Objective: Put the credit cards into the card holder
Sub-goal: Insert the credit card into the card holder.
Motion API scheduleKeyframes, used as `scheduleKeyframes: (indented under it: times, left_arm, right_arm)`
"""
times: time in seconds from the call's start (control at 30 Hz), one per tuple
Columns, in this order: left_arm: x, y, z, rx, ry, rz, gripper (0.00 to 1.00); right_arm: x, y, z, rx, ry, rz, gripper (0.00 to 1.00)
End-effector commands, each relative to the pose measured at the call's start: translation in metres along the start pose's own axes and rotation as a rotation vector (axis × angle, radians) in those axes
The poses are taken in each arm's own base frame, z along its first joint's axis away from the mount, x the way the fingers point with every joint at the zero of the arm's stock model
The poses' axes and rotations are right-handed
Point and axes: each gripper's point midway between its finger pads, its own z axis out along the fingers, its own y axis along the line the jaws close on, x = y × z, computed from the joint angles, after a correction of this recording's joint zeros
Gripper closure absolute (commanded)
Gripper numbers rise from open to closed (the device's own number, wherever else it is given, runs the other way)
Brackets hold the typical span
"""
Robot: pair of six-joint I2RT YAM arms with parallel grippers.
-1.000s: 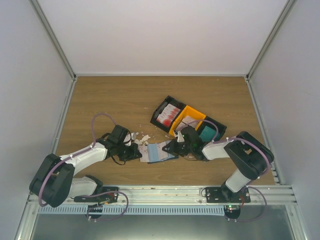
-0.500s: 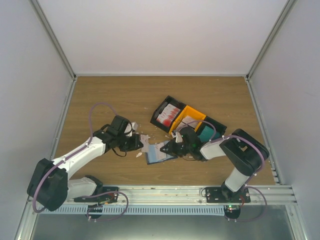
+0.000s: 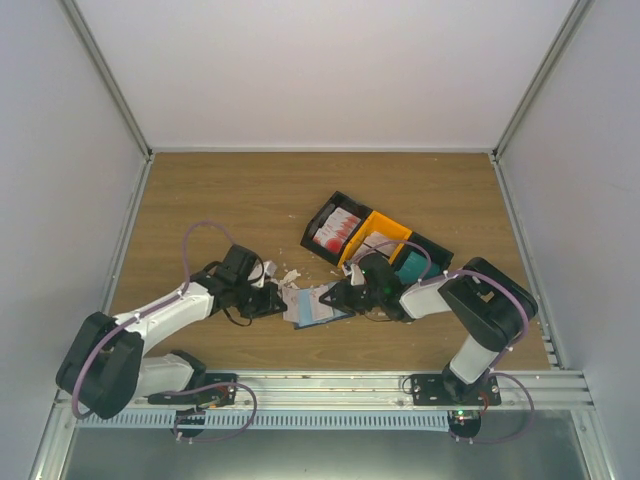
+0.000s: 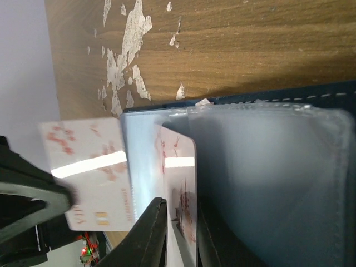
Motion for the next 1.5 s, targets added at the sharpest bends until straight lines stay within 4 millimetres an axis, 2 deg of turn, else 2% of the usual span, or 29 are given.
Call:
scheduleKeyframes:
  times: [0.0,0.1,0.3,0.67,0.97,1.13,1.23,1.33,1.47]
  left_arm:
    - [0.007,0.009,0.014,0.013,0.021,-0.021,1.00]
    - [0.009,0.014,0.017,0.009,0.026,-0.027,1.00]
    - [0.014,0.022,0.022,-0.007,0.041,-0.032,1.00]
    - [0.008,0.023,0.016,-0.044,0.005,-0.015,1.00]
    - [0.007,0.023,0.015,-0.049,0.000,-0.012,1.00]
    - [0.008,0.024,0.016,-0.047,0.006,-0.012,1.00]
    - [0.008,0.025,0.016,-0.050,0.005,-0.015,1.00]
    - [0.008,0.025,0.016,-0.052,0.005,-0.016,1.00]
    - [0.007,0.027,0.014,-0.064,-0.006,-0.021,1.00]
  right_arm:
    - [0.005,-0.012,0.002,0.063,0.013,0.012,0.82]
    - [0.003,-0.010,0.001,0.082,0.008,-0.004,0.79]
    - [0.004,-0.009,0.005,0.137,0.020,-0.036,0.78]
    - [0.009,0.001,0.018,0.162,0.101,-0.166,0.78]
    - [0.000,0.007,0.003,0.217,0.057,-0.186,0.63]
    - [-0.005,0.011,-0.004,0.235,0.025,-0.190,0.60]
    - [-0.005,0.009,-0.007,0.242,0.026,-0.189,0.65]
    - [-0.003,0.004,-0.006,0.259,0.045,-0.179,0.76]
    - [-0.006,-0.006,-0.006,0.327,0.044,-0.181,0.81]
